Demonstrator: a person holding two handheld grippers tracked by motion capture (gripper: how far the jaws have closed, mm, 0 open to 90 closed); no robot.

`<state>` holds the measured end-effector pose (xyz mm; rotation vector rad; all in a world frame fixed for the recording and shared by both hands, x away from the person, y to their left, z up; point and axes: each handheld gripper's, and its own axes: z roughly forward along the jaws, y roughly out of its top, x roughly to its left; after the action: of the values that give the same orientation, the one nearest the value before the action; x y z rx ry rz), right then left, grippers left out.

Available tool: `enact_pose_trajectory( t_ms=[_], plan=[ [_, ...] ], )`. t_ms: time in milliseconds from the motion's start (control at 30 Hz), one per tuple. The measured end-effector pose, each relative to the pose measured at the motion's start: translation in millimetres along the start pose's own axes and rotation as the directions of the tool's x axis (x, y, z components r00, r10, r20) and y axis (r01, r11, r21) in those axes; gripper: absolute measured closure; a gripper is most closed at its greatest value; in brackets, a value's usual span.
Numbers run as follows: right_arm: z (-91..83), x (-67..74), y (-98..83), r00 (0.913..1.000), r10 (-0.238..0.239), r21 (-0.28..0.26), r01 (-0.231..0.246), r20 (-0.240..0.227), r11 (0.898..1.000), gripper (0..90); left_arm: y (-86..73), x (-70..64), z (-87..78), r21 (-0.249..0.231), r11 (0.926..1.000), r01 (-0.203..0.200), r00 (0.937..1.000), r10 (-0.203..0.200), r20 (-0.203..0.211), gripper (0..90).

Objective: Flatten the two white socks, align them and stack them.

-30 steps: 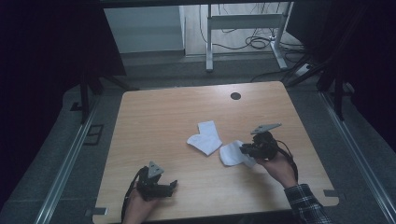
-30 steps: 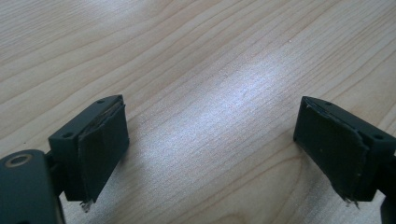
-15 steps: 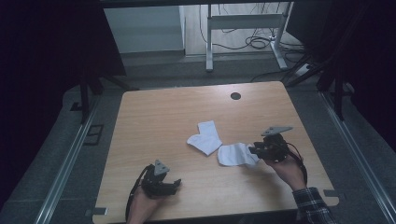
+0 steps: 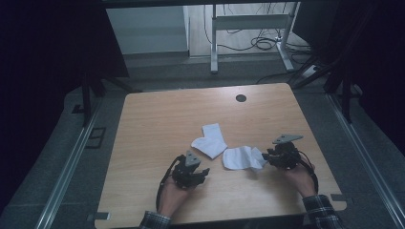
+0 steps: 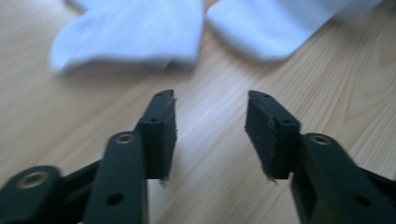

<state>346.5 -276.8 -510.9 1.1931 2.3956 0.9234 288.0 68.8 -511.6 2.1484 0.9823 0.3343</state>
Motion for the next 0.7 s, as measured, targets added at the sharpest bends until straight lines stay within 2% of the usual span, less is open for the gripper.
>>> enact_pose_trajectory(
  t_ms=[67, 100, 267, 300, 400, 467, 567, 600, 633, 667, 700],
  plan=[
    [1.1, -0.5, -1.6, 1.0, -0.006, 0.002, 0.006, 0.001, 1.0, 63.6, 5.4, -2.7, 3.3, -0.007, 1.0, -0.004, 1.0, 0.004, 0.002, 57.8],
    [1.2, -0.4, -2.2, 0.9999, -0.013, 0.007, 0.013, 0.004, 1.0, 63.6, 15.1, -7.9, 10.7, -0.015, 0.9999, -0.005, 0.9999, 0.005, 0.013, 60.0],
    [1.1, -0.9, -4.4, 0.9996, -0.024, -0.006, 0.024, 0.015, 1.0, 62.5, 29.5, -16.8, 26.3, -0.016, 0.9997, -0.018, 0.9998, 0.018, 0.009, 59.9],
    [1.1, -1.3, -4.8, 0.9996, -0.023, -0.005, 0.023, 0.013, 1.0, 62.1, 34.0, -20.3, 35.6, -0.008, 0.9997, -0.024, 0.9997, 0.024, -0.01, 58.8],
    [3.0, -0.8, -6.9, 0.9997, -0.023, -0.004, 0.024, 0.012, 1.0, 58.9, 36.1, -23.1, 44.1, -0.009, 0.9994, -0.034, 0.999, 0.034, -0.029, 51.0],
    [4.8, 0.1, -8.4, 0.9994, -0.034, 0.008, 0.034, 0.01, 0.999, 57.7, 36.8, -26.4, 55.1, 0.011, 0.9991, -0.042, 0.9978, 0.042, -0.051, 51.4],
    [6.8, 1.1, -9.3, 0.9989, -0.043, 0.016, 0.043, 0.016, 0.999, 57.4, 35.7, -28.6, 61.0, 0.016, 0.9992, -0.037, 0.9981, 0.038, -0.05, 53.5],
    [7.8, 1.9, -9.5, 0.9991, -0.041, 0.02, 0.04, 0.013, 0.999, 60.4, 34.0, -31.5, 65.6, 0.036, 0.9979, -0.054, 0.997, 0.056, -0.052, 56.1],
    [8.5, 2.1, -9.6, 0.9992, -0.039, 0.023, 0.038, 0.013, 0.999, 63.0, 34.0, -31.5, 65.6, 0.036, 0.9979, -0.054, 0.997, 0.056, -0.052, 57.7],
    [8.7, 2.1, -9.4, 0.9995, -0.03, 0.027, 0.03, 0.003, 0.999, 68.2, 31.7, -34.4, 68.3, 0.046, 0.9958, -0.079, 0.9953, 0.081, -0.052, 60.1],
    [8.7, 2.1, -9.1, 0.9997, -0.015, 0.034, 0.015, -0.019, 0.999, 72.4, 31.2, -34.9, 68.4, 0.042, 0.9966, -0.071, 0.9966, 0.072, -0.039, 64.3]
  ],
)
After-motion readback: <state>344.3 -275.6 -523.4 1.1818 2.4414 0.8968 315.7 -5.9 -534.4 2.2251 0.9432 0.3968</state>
